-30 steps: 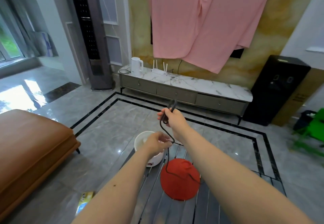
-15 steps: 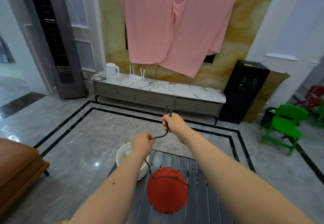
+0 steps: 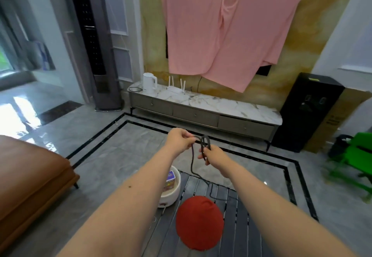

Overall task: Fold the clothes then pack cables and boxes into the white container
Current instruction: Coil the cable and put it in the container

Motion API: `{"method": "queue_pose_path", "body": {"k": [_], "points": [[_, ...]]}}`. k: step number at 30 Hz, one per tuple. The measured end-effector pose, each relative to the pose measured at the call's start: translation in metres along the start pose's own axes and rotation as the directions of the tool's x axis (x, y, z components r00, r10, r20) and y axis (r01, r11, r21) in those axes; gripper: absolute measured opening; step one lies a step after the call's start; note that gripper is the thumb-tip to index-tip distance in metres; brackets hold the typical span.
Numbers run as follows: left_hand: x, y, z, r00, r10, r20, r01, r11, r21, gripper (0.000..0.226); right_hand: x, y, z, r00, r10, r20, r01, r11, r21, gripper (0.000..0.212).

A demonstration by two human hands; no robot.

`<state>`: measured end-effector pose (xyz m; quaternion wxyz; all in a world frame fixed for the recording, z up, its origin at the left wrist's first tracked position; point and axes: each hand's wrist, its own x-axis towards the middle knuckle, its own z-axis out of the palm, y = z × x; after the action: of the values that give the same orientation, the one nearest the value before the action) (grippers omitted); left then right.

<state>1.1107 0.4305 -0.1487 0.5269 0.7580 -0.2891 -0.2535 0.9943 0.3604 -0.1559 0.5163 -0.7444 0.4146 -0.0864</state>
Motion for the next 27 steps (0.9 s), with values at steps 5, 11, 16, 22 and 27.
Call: {"method": "queue_pose_path", "body": {"k": [5, 11, 16, 22, 27], "points": [[0.004, 0.026, 0.004, 0.985, -0.147, -0.093, 0.13, 0.977, -0.17, 0.025, 0.006, -0.014, -0.003, 0.991, -0.1, 0.092, 0.1, 0.995, 0.005, 0.024], [0.004, 0.046, 0.005, 0.962, -0.24, -0.126, 0.203, 0.946, -0.253, 0.027, 0.011, -0.02, -0.012, 0.973, -0.179, 0.147, 0.185, 0.982, -0.028, 0.014], [-0.002, 0.046, 0.002, 0.988, -0.142, -0.068, 0.112, 0.936, -0.333, 0.026, 0.015, -0.025, -0.018, 0.985, -0.166, 0.054, 0.167, 0.986, -0.002, 0.012], [-0.014, -0.007, 0.019, 0.955, -0.267, 0.131, 0.264, 0.964, 0.036, 0.021, 0.019, -0.033, -0.027, 0.989, -0.149, -0.004, 0.149, 0.98, 0.132, 0.019], [-0.023, -0.022, 0.06, 0.933, -0.167, 0.32, 0.132, 0.983, 0.128, 0.045, 0.016, -0.039, -0.03, 0.985, -0.167, 0.036, 0.157, 0.967, 0.203, 0.029]]}}
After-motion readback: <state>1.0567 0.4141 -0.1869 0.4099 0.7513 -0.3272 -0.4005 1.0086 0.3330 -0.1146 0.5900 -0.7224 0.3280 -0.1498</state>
